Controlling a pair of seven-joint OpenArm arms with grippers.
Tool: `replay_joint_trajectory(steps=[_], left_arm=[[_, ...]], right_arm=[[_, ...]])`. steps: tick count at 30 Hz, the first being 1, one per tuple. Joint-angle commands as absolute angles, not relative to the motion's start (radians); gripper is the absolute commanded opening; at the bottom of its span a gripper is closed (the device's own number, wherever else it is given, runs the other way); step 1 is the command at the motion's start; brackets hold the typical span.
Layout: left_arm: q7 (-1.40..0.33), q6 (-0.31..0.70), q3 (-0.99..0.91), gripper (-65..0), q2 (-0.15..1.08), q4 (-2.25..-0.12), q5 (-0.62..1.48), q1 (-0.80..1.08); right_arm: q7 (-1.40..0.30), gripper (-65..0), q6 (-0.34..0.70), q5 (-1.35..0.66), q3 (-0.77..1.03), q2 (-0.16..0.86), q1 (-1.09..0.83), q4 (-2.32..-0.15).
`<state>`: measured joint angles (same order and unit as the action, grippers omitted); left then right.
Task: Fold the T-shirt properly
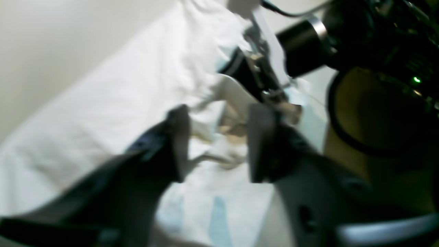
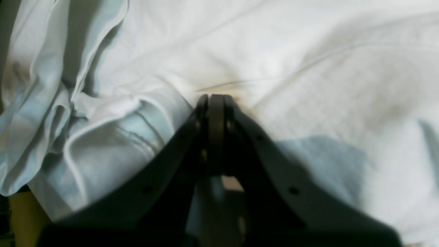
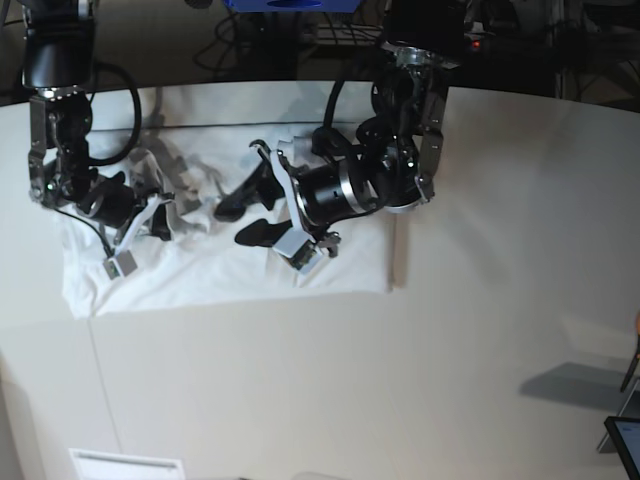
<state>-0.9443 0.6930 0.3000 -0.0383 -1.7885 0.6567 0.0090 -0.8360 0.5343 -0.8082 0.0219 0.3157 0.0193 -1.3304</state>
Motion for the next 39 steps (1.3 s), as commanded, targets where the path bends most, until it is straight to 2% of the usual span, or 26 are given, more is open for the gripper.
replay_joint_trajectory(steps=[1, 2, 3, 8, 18, 22, 30, 34, 39], left_arm=[[-0.914, 0.698, 0.265, -52.9, -0.022, -1.83, 0.676, -0.001], [-0.914, 0.698, 0.242, -60.5, -0.005, -1.85, 0.657, 0.004], [-0.914, 0.698, 0.228, -65.0, 0.008, -1.865, 0.636, 0.007], [-0.914, 0.698, 0.217, -65.0, 0.079, -1.885, 0.47, 0.054], [-0.912, 0.698, 0.216, -65.0, 0.071, -1.787, 0.073, 0.127], [-0.909, 0.698, 0.205, -65.0, 0.077, -1.781, 0.056, 0.137], [-0.817, 0.698, 0.202, -65.0, 0.073, -1.891, 0.056, 0.157], [-0.817, 0.698, 0.174, -65.0, 0.068, -1.926, 0.056, 0.142], [-0.817, 0.698, 0.038, -65.0, 0.048, -1.983, 0.048, 0.139]], right_arm=[[-0.839, -64.0, 0.539, -0.812, 0.028, 0.331, 0.033, -1.342], [-0.839, -64.0, 0.539, -0.812, 0.028, 0.331, 0.033, -1.342], [-0.839, -64.0, 0.539, -0.812, 0.028, 0.331, 0.033, -1.342], [-0.839, -64.0, 0.539, -0.812, 0.028, 0.331, 0.033, -1.346], [-0.839, -64.0, 0.541, -0.812, 0.027, 0.332, 0.038, -1.349], [-0.839, -63.5, 0.545, -0.812, 0.027, 0.351, 0.035, -1.385], [-0.831, -48.9, 0.545, -0.811, 0.022, 0.357, -0.042, -1.707], [-0.886, -48.6, 0.547, -0.811, -0.039, 0.394, -0.05, -1.834], [-0.943, -48.7, 0.547, -0.82, -0.186, 0.429, -0.061, -1.962]])
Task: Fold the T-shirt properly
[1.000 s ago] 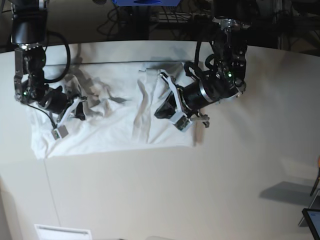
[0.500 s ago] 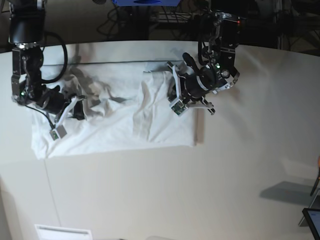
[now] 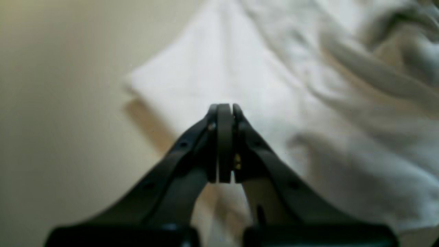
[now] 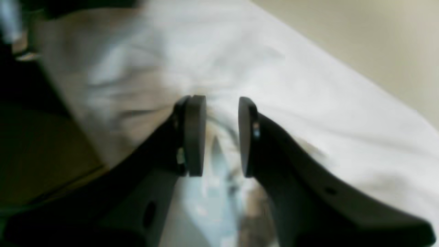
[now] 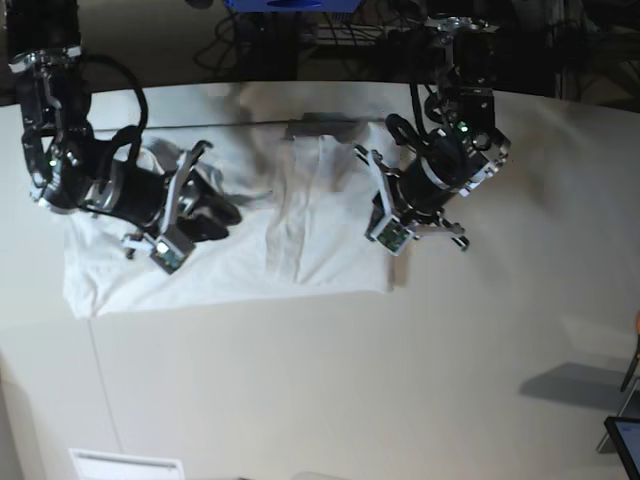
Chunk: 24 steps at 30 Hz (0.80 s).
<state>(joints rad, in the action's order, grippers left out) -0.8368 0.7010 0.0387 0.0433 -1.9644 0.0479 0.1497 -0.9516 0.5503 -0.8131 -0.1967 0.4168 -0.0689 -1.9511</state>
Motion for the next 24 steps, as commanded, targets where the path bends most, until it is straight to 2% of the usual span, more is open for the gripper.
replay_joint_trajectory(steps=[1, 3, 7, 15, 21, 24], left_arm=[[-0.817, 0.698, 0.005, -65.0, 0.054, -1.989, 0.044, 0.139], [-0.817, 0.698, -0.067, -65.0, 0.067, -1.991, 0.044, 0.139], [-0.817, 0.698, -0.237, -65.0, 0.081, -1.991, 0.053, 0.137], [-0.817, 0.698, -0.426, -65.0, 0.219, -1.989, 0.044, 0.223], [-0.816, 0.698, -0.535, -65.0, 0.237, -1.986, 0.044, 0.306], [-0.816, 0.698, -0.539, -65.0, 0.255, -1.986, 0.044, 0.343]], right_arm=[[-0.951, -48.7, 0.547, -0.822, -0.211, 0.426, -0.067, -1.966], [-0.952, -50.9, 0.547, -0.822, -0.249, 0.404, -0.085, -1.968], [-0.963, -65.0, 0.547, -0.822, -0.314, 0.346, -0.117, -1.968], [-0.972, -64.3, 0.538, -0.822, -0.455, 0.252, -0.131, -1.969], [-0.986, -64.3, 0.535, -0.822, -0.473, 0.199, -0.108, -1.971], [-1.041, -64.3, 0.484, -0.822, -0.472, 0.163, -0.067, -1.968]])
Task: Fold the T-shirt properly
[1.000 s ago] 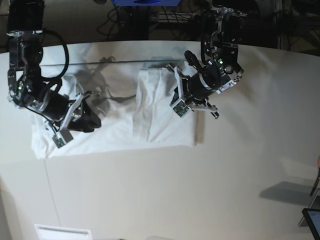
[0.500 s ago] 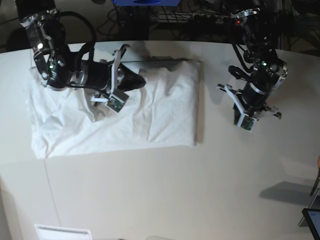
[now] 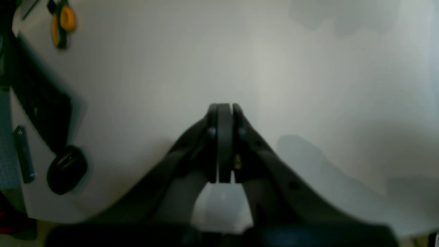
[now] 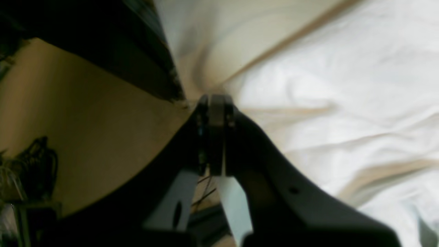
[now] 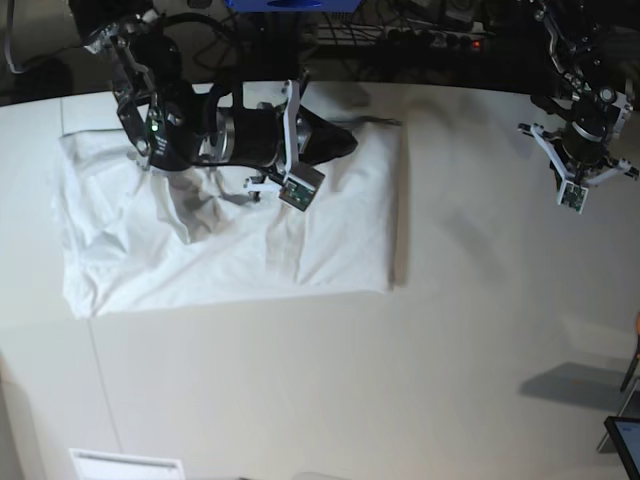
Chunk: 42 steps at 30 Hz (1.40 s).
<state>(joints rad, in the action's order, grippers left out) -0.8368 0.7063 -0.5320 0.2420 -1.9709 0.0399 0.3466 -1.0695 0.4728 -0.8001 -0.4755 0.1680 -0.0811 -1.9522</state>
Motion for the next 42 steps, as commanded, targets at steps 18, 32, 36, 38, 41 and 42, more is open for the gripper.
replay_joint_trajectory(steps=[18, 32, 36, 38, 41, 42], left_arm=[[-0.816, 0.698, -0.545, -65.0, 0.255, -1.986, 0.044, 0.377], [-0.816, 0.698, -0.545, -65.0, 0.255, -1.985, 0.044, 0.374], [-0.816, 0.698, -0.541, -65.0, 0.251, -1.986, 0.044, 0.375], [-0.816, 0.698, -0.539, -65.0, 0.248, -1.988, 0.044, 0.375], [-0.816, 0.698, -0.538, -65.0, 0.246, -1.988, 0.048, 0.372], [-0.816, 0.698, -0.538, -65.0, 0.246, -1.989, 0.05, 0.372]], right_arm=[[-0.869, -64.1, 0.453, -0.82, -0.467, 0.242, -0.068, -1.701], [-0.877, -64.1, 0.449, -0.819, -0.463, 0.311, -0.064, -1.793], [-0.944, -64.0, 0.449, -0.822, -0.464, 0.303, 0.008, -1.85], [-0.969, -63.8, 0.449, -0.817, -0.464, 0.272, 0.067, -1.824], [-0.975, -63.8, 0.449, -0.814, -0.464, 0.242, 0.139, -1.727], [-0.972, -63.8, 0.45, -0.814, -0.467, 0.231, 0.162, -1.687]])
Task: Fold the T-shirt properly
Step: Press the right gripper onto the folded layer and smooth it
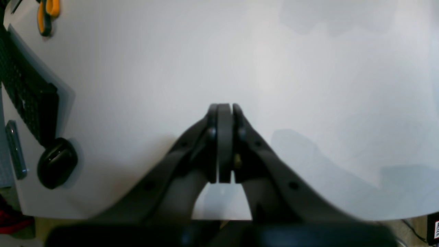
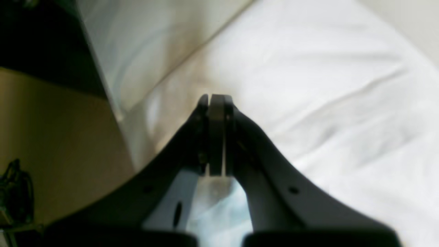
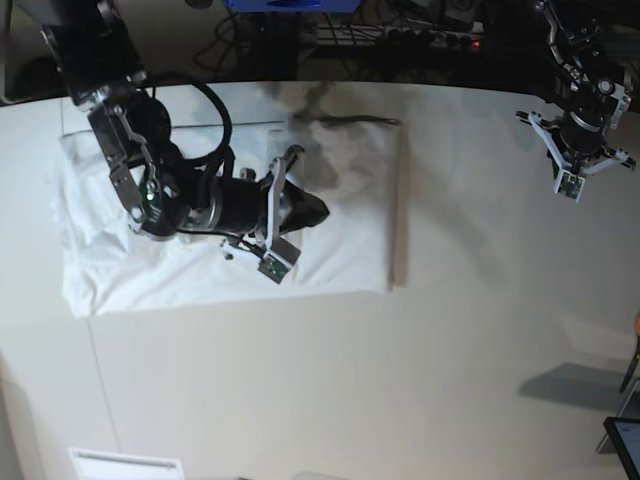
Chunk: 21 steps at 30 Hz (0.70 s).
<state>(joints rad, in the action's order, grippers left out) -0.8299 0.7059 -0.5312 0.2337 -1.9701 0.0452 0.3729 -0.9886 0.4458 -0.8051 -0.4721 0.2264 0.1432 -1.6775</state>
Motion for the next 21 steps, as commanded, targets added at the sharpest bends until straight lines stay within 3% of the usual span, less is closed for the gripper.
replay_joint_trajectory(steps=[1, 8, 14, 21], left_arm=[[-0.816, 0.698, -0.538, -65.0, 0.245, -1.989, 0.051, 0.372], [-0.816, 0.698, -0.536, -65.0, 0.232, -1.989, 0.051, 0.371], [-0.816, 0.698, -0.536, -65.0, 0.228, -1.988, 0.045, 0.371], [-0.816, 0.698, -0.535, -65.0, 0.228, -1.988, 0.053, 0.371]], right_arm=[[-0.97, -63.8, 0.452, -0.814, -0.466, 0.219, 0.185, -1.652], [-0.96, -63.8, 0.453, -0.812, -0.472, 0.159, 0.335, -1.408], [-0.848, -63.5, 0.463, -0.809, -0.475, 0.162, 0.404, -1.184], [-0.737, -63.8, 0.588, -0.581, -0.473, 0.159, 0.417, -0.98]])
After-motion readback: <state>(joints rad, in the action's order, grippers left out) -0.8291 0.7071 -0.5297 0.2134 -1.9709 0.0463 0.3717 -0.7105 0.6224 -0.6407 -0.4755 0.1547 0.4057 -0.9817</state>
